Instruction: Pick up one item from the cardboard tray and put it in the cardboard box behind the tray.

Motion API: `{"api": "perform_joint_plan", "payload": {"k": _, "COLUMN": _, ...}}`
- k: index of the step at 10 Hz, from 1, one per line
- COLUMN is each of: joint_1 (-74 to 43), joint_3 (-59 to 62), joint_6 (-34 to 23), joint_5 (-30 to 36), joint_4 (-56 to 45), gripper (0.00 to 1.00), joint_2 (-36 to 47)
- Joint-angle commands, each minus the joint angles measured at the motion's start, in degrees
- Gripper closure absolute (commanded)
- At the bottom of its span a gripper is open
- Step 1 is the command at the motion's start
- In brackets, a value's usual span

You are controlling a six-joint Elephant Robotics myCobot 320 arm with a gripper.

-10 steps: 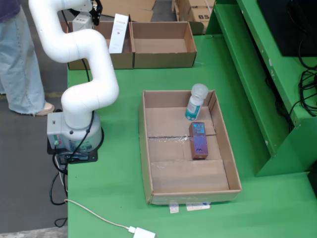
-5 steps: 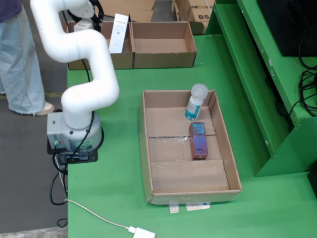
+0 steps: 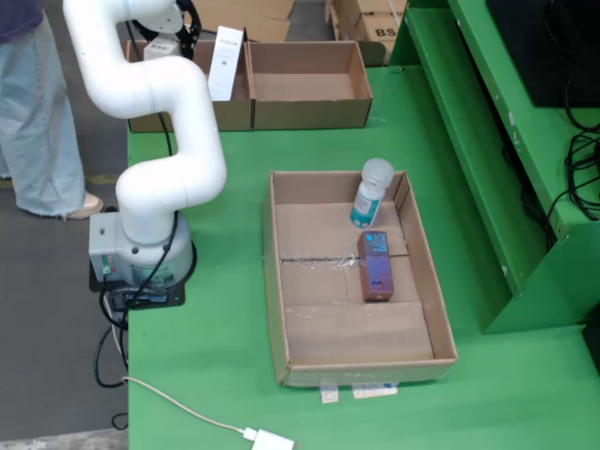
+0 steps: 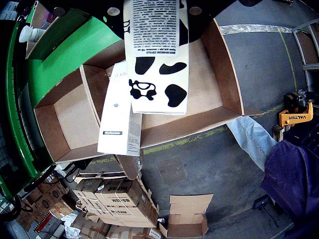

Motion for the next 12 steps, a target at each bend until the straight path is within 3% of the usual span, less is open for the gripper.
{"api": "perform_joint_plan", "payload": {"k": 1, "joint_1": -1.8, "joint_3": 0.0, "joint_6": -2.3, "joint_5": 1.2, "joint_4": 3.7, "gripper": 1.0, "joint_2": -2.3}}
{"api": "perform_joint_plan", "payload": {"k": 2, "joint_1": -1.8, "joint_3": 0.0, "joint_6": -2.3, "joint_5": 1.2, "joint_4": 3.7, "gripper": 1.0, "joint_2": -2.3}}
{"api": "perform_joint_plan", "payload": {"k": 3, "joint_1": -3.7, "joint_3": 11.6, "joint_6": -6.3, "joint_5": 1.7, "joint_4": 4.6, "gripper": 1.0, "joint_2": -11.5}}
{"api": "perform_joint_plan", "payload": {"k": 12, "joint_1": -6.5, "joint_3": 11.6, "joint_6": -9.5, "joint_5": 3.6, "joint_4": 13.5, "gripper": 1.0, "joint_2": -17.8}}
